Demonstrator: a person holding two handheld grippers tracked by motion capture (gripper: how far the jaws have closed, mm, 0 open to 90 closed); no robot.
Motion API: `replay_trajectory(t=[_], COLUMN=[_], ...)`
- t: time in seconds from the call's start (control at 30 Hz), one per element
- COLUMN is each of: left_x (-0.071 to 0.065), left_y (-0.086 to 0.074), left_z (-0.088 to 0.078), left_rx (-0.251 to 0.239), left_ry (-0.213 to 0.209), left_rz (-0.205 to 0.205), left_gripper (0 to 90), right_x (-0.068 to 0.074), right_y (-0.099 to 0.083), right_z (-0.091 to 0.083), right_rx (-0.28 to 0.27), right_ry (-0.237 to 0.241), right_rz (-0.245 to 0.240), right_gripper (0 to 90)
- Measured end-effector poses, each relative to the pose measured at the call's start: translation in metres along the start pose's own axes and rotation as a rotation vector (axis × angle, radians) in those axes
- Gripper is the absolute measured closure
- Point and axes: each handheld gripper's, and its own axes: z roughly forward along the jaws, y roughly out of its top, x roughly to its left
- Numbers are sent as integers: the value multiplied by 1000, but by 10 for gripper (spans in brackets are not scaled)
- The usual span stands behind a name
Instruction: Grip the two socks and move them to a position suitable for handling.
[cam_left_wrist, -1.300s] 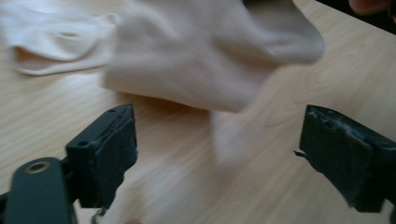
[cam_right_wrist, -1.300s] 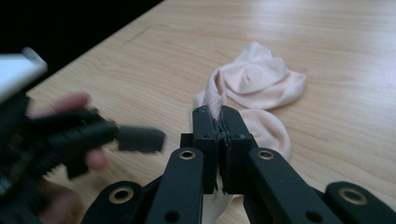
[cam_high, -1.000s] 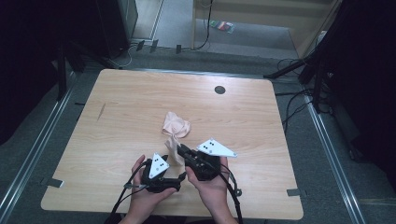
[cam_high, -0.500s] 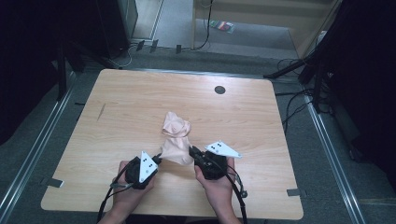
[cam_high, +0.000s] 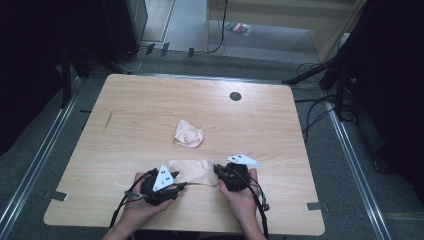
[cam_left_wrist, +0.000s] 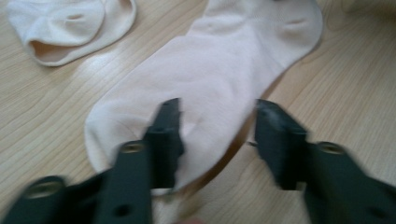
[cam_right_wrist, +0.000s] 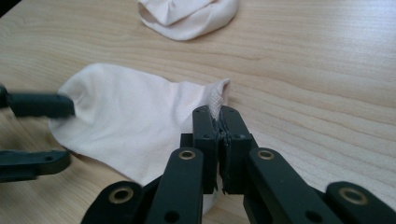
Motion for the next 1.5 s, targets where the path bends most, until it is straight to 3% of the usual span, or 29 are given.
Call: replay_trajectory(t=[0.03, 0.07, 0.1, 0.13, 0.17, 0.2, 0.23, 0.27, 0.3, 0.33, 0.43, 0.47, 0.5, 0.53, 0.63, 0.67, 0.77, 0.8, 0.9, 1.0, 1.03, 1.07, 1.1, 1.17, 1.27, 1.33, 1.37, 1.4, 1.5], left_x=[4, 9, 21, 27, 27, 37, 37, 45, 45, 50, 52, 53, 53, 56, 56, 56, 55, 55, 54, 55, 55, 55, 53, 51, 45, 42, 42, 41, 42], left_y=[0, 0, 0, 0, 0, -3, -3, -6, -6, -8, -8, -9, -9, -11, -12, -12, -12, -12, -11, -10, -10, -9, -8, -7, -6, -6, -5, -4, -4], left_z=[-3, -7, -13, -16, -16, -19, -19, -19, -19, -18, -15, -11, -11, -8, -6, -6, -5, -4, -6, -9, -10, -11, -10, -8, 1, 4, 4, 4, 0], left_rx=[-23, -47, -86, -101, -101, -105, -105, -96, -96, -90, -66, -34, -34, -16, -4, 2, 17, 26, 29, -11, -31, -42, -58, -50, 7, 25, 34, 38, 45], left_ry=[-23, -38, -46, -33, -33, 25, 25, 73, 73, 88, 111, 110, 110, 90, 82, 68, 51, 12, 10, 18, 23, 28, 15, 27, 62, 86, 88, 75, 52], left_rz=[-23, -47, -110, -145, -145, -205, -205, -277, -277, -330, -337, -362, -362, -399, -407, -400, -385, -373, -353, -379, -393, -399, -400, -391, -362, -339, -333, -332, -304], left_gripper=[425, 398, 393, 392, 392, 398, 408, 419, 430, 448, 529, 564, 587, 606, 711, 752, 900, 900, 900, 900, 751, 751, 646, 585, 617, 728, 728, 857, 891], right_x=[-2, -7, -9, -11, -11, -14, -14, -16, -16, -18, -15, -13, -13, -9, -6, -4, -2, -1, -1, -2, -2, -2, -2, -1, 0, 1, 1, 1, 2], right_y=[0, 2, 3, 4, 4, 6, 6, 7, 7, 7, 3, 2, 2, 0, -2, -4, -5, -5, -4, -3, -3, -3, -3, -3, -4, -4, -4, -4, -4], right_z=[1, 0, -2, -4, -4, -8, -8, -11, -11, -10, -2, 2, 2, 7, 12, 14, 14, 14, 12, 10, 9, 9, 9, 10, 11, 11, 11, 10, 8], right_rx=[11, -6, -24, -43, -43, -72, -72, -82, -82, -67, -28, -14, -14, 3, 19, 32, 42, 41, 25, 14, 14, 14, 13, 15, 16, 17, 17, 12, -1], right_ry=[13, 24, 18, 15, 15, -15, -15, -24, -24, -13, -16, -19, -19, -33, -48, -41, -30, -20, -19, -13, -8, -8, -8, -7, -3, 0, 0, 4, 7], right_rz=[-1, 19, 35, 43, 43, 44, 44, 43, 43, 46, 19, 11, 11, -13, -35, -44, -46, -43, -52, -46, -47, -47, -48, -49, -52, -52, -52, -52, -55], right_gripper=[814, 639, 608, 594, 594, 590, 590, 592, 592, 591, 586, 586, 586, 591, 639, 729, 816, 842, 850, 850, 850, 850, 849, 850, 849, 849, 849, 849, 850])
